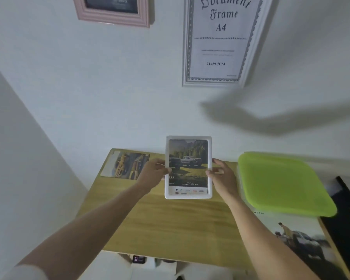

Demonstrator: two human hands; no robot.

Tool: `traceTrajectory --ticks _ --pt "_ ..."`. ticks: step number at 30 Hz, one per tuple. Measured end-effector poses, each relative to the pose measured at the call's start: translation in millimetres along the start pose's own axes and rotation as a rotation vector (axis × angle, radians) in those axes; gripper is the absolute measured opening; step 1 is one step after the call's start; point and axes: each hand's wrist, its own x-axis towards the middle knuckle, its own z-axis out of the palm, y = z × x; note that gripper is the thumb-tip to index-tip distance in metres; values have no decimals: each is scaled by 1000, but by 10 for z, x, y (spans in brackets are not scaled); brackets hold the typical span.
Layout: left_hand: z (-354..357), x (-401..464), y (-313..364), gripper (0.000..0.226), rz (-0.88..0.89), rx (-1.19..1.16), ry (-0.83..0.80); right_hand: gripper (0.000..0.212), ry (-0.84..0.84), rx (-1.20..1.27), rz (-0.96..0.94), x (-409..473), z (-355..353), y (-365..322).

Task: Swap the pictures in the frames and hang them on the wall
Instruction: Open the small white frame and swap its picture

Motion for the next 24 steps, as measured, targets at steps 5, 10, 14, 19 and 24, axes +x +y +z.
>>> traceTrajectory --ticks 5,10,14,19,24 --pt "94 10 -337 25 -83 -21 -34 44 -26 -72 115 -39 135 423" --pt "130 65 -428 32 -64 22 4 55 -14 -349 56 -33 364 474" --pt "295 43 -335 33 26 91 89 58 -31 -336 -47 133 556 178" --pt "465 13 -216 18 210 261 252 43 -121 -9 -45 254 726 -323" --pt "643 -88 -213 17 303 302 290 42 -114 20 -17 306 775 -375"
